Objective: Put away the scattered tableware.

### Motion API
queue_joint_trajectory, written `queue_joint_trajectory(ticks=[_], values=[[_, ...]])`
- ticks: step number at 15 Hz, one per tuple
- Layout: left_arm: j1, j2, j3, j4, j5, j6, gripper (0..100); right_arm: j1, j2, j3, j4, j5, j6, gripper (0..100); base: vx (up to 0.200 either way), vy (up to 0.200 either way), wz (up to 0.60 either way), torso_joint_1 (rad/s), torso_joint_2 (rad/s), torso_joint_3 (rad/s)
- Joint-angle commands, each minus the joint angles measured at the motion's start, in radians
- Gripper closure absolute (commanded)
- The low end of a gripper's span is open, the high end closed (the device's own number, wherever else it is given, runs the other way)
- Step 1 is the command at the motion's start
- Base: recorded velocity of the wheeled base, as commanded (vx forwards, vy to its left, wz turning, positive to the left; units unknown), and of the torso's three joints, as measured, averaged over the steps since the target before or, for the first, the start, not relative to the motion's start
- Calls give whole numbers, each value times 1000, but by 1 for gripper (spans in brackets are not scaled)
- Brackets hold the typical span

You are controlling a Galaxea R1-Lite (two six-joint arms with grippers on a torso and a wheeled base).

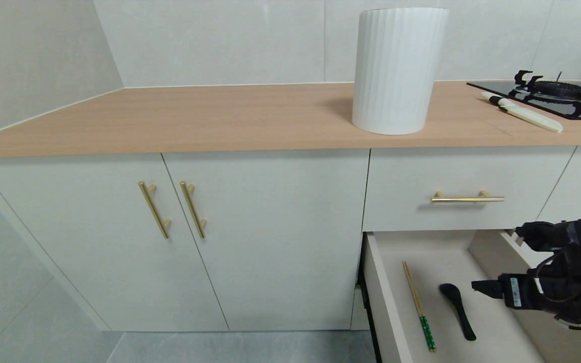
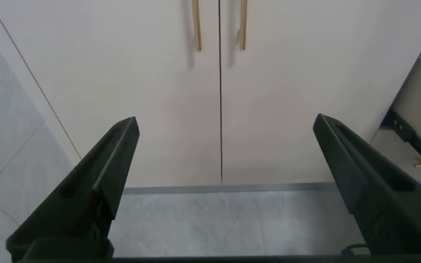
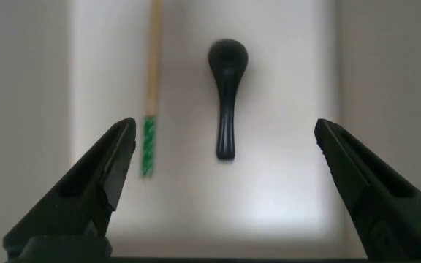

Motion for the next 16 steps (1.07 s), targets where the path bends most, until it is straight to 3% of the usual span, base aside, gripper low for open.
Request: queue_joint_trajectory(ticks=[1, 5, 7, 13, 16], values=[[0, 0, 0, 0, 0, 0, 0, 72, -325, 21, 215, -4, -4, 0, 0, 0, 0, 0, 0, 0], [0, 0, 2, 0, 4, 3, 0, 176, -428, 27, 377, -9, -15, 0, 0, 0, 0, 0, 0, 0], [0, 0, 2, 0, 4, 8, 0, 179, -428, 25, 384, -11, -17, 0, 0, 0, 0, 0, 0, 0], [0, 0, 0, 0, 0, 5, 0, 181, -494, 22, 496, -38, -17, 0, -200, 0, 0, -2, 0, 3], [0, 0, 0, 0, 4, 0, 0, 193, -460, 8, 573, -38, -17, 0, 0, 0, 0, 0, 0, 0]])
